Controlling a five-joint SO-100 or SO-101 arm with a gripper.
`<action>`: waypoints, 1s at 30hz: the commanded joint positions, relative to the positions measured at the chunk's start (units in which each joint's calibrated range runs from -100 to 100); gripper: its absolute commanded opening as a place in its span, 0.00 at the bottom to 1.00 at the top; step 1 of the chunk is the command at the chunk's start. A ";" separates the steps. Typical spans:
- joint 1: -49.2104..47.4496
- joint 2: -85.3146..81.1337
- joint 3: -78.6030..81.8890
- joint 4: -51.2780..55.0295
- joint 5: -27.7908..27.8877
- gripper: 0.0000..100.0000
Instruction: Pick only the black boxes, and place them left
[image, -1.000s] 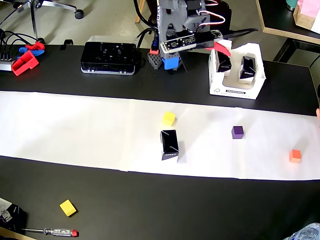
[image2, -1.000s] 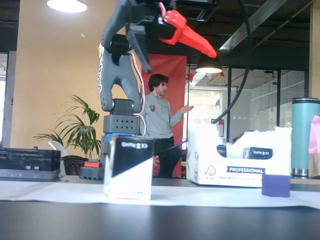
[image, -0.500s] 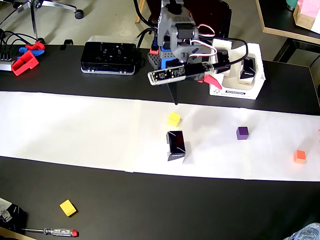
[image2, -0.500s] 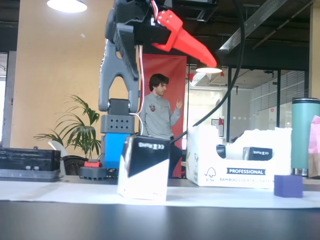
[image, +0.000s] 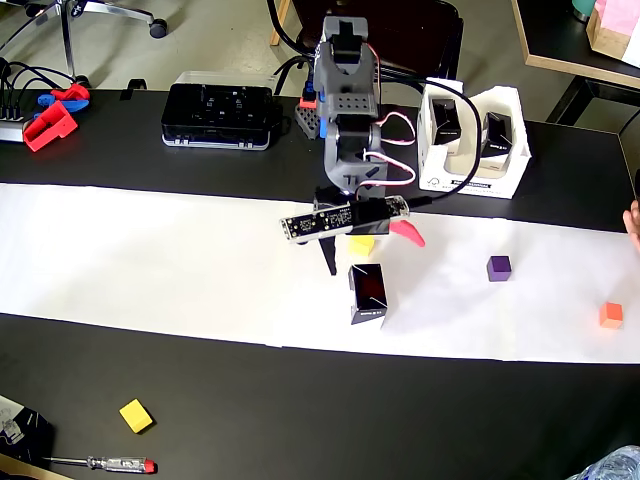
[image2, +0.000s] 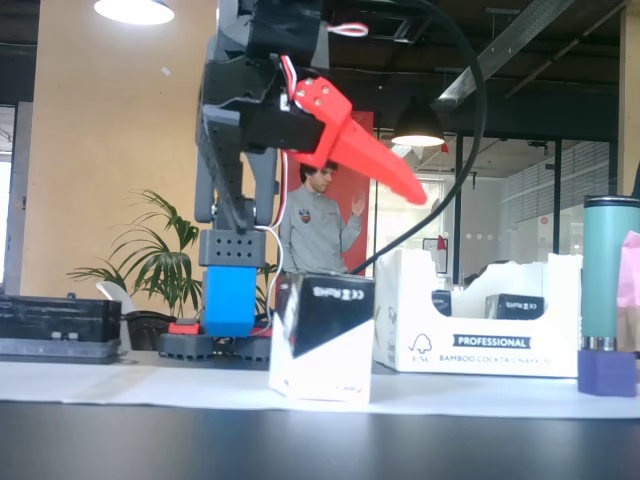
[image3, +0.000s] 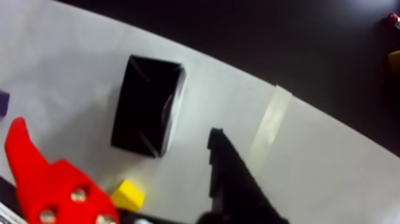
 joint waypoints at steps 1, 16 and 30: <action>0.68 3.60 -11.05 -3.44 -0.18 0.58; -5.30 16.08 -16.28 -2.49 -7.75 0.27; -12.48 9.60 -25.94 32.65 -11.91 0.13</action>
